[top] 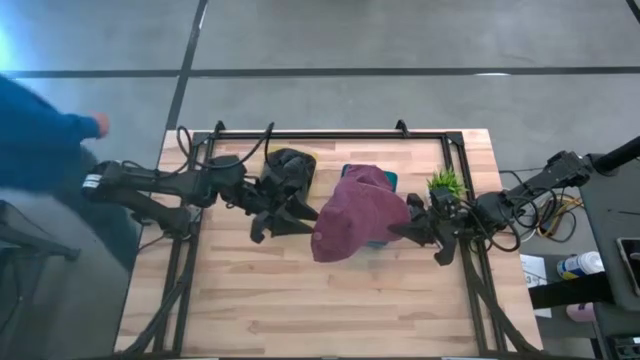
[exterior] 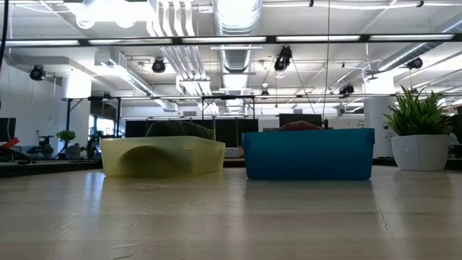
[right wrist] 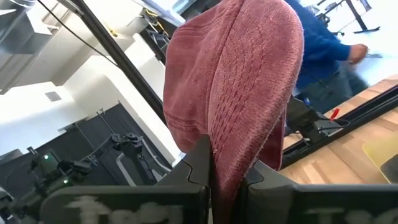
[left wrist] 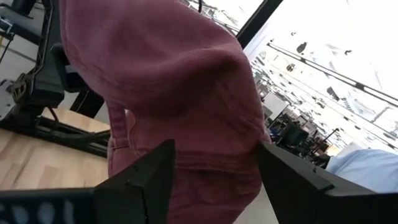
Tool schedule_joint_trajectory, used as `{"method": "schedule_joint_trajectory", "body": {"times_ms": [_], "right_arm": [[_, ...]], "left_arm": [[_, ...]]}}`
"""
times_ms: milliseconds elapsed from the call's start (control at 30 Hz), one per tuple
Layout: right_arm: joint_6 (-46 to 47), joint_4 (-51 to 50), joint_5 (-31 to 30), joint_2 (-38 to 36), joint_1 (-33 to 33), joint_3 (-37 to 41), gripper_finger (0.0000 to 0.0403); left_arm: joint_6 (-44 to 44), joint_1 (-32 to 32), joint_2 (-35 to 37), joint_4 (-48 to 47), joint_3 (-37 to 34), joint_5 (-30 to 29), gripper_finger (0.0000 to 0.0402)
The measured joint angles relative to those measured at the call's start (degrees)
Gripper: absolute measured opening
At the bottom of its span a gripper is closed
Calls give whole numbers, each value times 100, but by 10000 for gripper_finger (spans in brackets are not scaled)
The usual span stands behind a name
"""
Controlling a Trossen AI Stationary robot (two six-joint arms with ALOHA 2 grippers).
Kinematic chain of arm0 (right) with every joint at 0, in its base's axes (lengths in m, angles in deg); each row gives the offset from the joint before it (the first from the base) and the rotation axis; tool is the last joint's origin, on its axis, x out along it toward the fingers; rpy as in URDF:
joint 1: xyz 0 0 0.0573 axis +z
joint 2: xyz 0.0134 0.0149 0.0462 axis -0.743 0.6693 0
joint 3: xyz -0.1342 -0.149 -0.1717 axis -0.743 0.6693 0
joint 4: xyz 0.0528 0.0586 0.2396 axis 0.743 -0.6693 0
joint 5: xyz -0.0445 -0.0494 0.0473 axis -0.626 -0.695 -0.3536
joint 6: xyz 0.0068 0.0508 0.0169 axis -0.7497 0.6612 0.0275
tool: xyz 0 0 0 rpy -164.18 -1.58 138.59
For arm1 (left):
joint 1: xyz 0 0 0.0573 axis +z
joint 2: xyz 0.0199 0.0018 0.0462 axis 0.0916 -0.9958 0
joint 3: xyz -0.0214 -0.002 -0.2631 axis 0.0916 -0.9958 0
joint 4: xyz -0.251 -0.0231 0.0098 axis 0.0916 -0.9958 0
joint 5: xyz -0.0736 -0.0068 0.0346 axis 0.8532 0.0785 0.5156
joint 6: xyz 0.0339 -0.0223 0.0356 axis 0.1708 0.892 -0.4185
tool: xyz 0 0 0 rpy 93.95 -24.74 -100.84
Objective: Pick & Place hat
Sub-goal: Put the red cap into the blue bin
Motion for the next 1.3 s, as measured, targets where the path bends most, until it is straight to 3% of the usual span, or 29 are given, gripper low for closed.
{"method": "schedule_joint_trajectory", "body": {"times_ms": [400, 1300], "right_arm": [[-8, -133, -120, 2, 0, 0, 13], [-3, -141, -180, 1, -2, 0, 13]], "left_arm": [[-71, 0, 188, 28, 7, 17, 220], [182, -7, -344, 132, -4, 15, 220]]}}
